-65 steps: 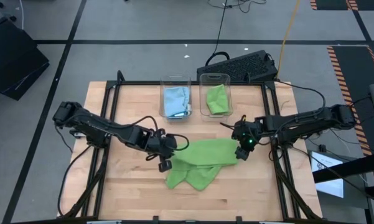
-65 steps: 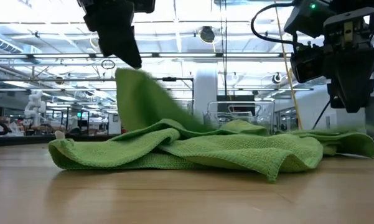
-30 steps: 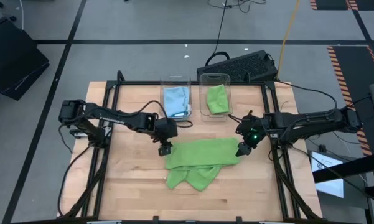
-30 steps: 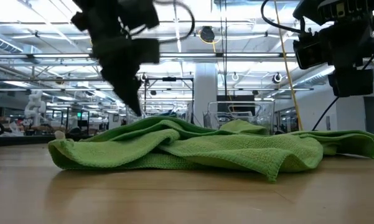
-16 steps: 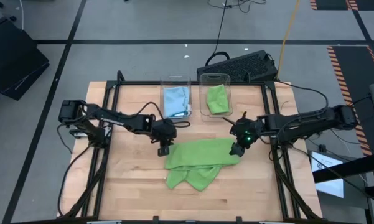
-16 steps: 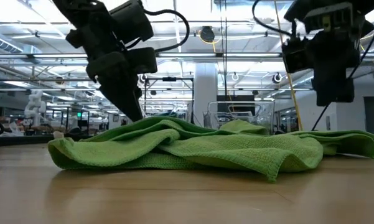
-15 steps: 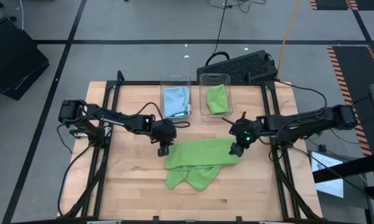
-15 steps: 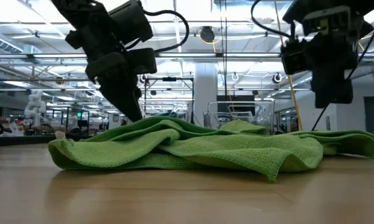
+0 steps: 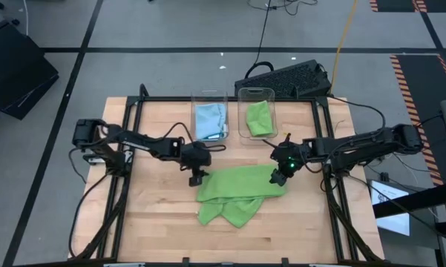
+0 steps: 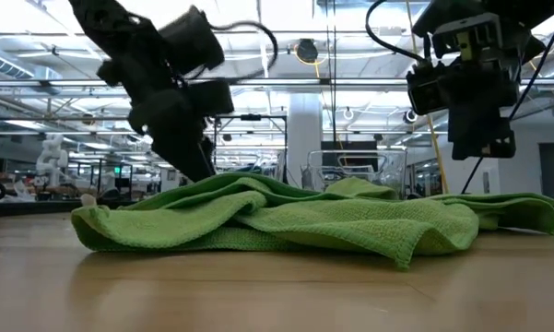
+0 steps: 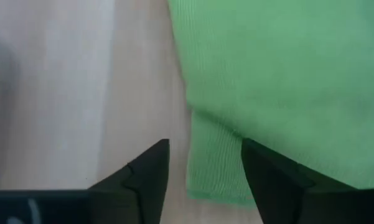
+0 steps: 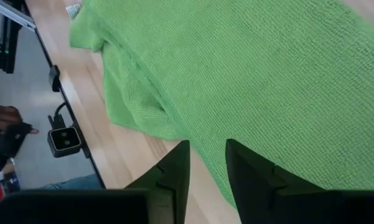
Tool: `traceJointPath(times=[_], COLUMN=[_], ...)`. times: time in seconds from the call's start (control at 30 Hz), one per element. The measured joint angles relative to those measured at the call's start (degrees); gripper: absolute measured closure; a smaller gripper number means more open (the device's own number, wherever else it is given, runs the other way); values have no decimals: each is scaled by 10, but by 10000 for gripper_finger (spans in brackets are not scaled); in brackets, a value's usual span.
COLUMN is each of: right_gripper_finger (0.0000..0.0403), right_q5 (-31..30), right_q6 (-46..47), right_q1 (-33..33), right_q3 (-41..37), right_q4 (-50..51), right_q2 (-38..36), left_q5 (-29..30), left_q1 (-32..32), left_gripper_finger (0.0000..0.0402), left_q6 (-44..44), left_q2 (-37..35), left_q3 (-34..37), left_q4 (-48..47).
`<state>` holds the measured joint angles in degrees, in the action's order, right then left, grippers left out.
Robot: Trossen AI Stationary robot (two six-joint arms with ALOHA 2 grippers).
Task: Fold microfiber towels
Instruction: Fold the left green microfiber towel
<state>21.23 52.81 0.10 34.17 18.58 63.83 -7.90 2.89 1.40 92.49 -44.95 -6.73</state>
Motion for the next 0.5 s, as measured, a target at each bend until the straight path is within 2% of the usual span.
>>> traceJointPath(times=[0.1,0.2,0.33,0.5], right_gripper_finger=[310,310,310,310], right_q5=[0,1,15,13], right_q6=[5,9,12,18], right_q1=[0,0,0,0], right_q3=[0,0,0,0], right_q4=[-5,-5,-5,-6], right_q2=[0,0,0,0], left_q5=[-31,-50,-41,-40], left_q1=[11,15,15,16], left_gripper_finger=[205,233,291,387], left_q6=[2,-6,-24,-6], left_q2=[28,50,61,44], left_q3=[2,0,-2,-1], left_q4=[-12,-1,-3,-33])
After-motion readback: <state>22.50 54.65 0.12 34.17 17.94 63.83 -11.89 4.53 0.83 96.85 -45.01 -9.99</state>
